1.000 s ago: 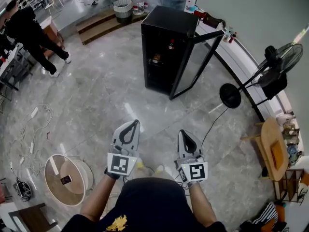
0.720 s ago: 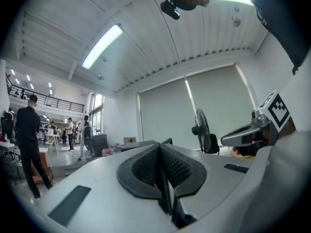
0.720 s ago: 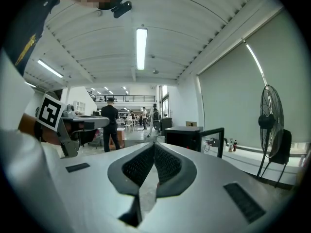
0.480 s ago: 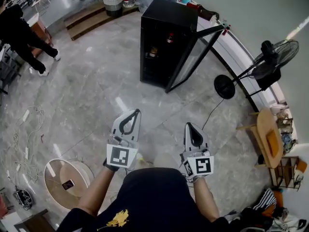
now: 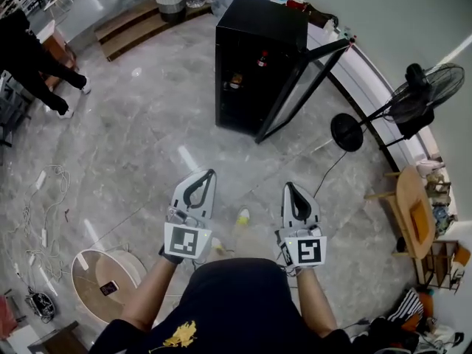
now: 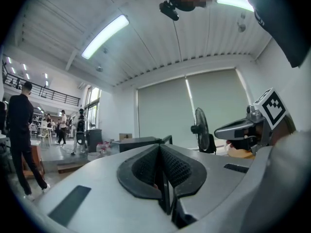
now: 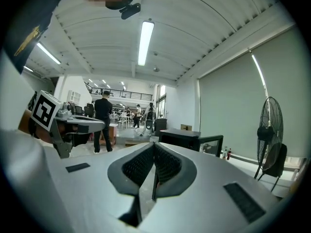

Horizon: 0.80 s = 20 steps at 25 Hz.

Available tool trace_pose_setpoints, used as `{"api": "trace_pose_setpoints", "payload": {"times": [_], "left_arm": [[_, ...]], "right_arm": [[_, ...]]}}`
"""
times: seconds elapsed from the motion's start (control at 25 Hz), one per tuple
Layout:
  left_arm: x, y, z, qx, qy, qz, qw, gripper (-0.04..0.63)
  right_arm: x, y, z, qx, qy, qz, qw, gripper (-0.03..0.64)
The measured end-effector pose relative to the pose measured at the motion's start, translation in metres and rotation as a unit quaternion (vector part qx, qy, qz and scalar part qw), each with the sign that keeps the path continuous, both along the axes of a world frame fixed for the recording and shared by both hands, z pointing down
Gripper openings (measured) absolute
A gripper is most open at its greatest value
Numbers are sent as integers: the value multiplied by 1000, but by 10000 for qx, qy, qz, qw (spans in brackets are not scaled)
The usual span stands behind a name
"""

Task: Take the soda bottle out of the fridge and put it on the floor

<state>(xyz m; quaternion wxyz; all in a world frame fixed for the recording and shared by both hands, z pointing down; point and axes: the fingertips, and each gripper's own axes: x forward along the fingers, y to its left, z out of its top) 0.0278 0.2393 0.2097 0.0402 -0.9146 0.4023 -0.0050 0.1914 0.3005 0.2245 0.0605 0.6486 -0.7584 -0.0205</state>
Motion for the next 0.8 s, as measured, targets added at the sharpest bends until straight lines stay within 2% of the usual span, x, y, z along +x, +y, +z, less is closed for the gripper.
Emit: {"api": "trace_pose_setpoints", "payload": {"times": [0.16, 0.4, 0.52, 0.68, 0.8], "left_arm": [[4, -32, 1, -10, -113, -231, 9997, 17], [46, -81, -2, 149, -401, -242, 9988, 17], [57, -98, 0, 70, -598, -340, 9976, 17], [67, -119, 6, -110, -886, -480, 9948, 17], [71, -133, 8, -204, -905, -615, 9938, 17]], "right_arm": [[11, -47, 4, -14, -59, -185, 9998, -2], [34, -106, 4, 229, -324, -456, 9982, 41], [42, -127, 12, 234, -428, -608, 9970, 55], [64, -150, 22, 52, -694, -571, 9959, 72], [74, -170, 26, 110, -925, -645, 9936, 92]]}}
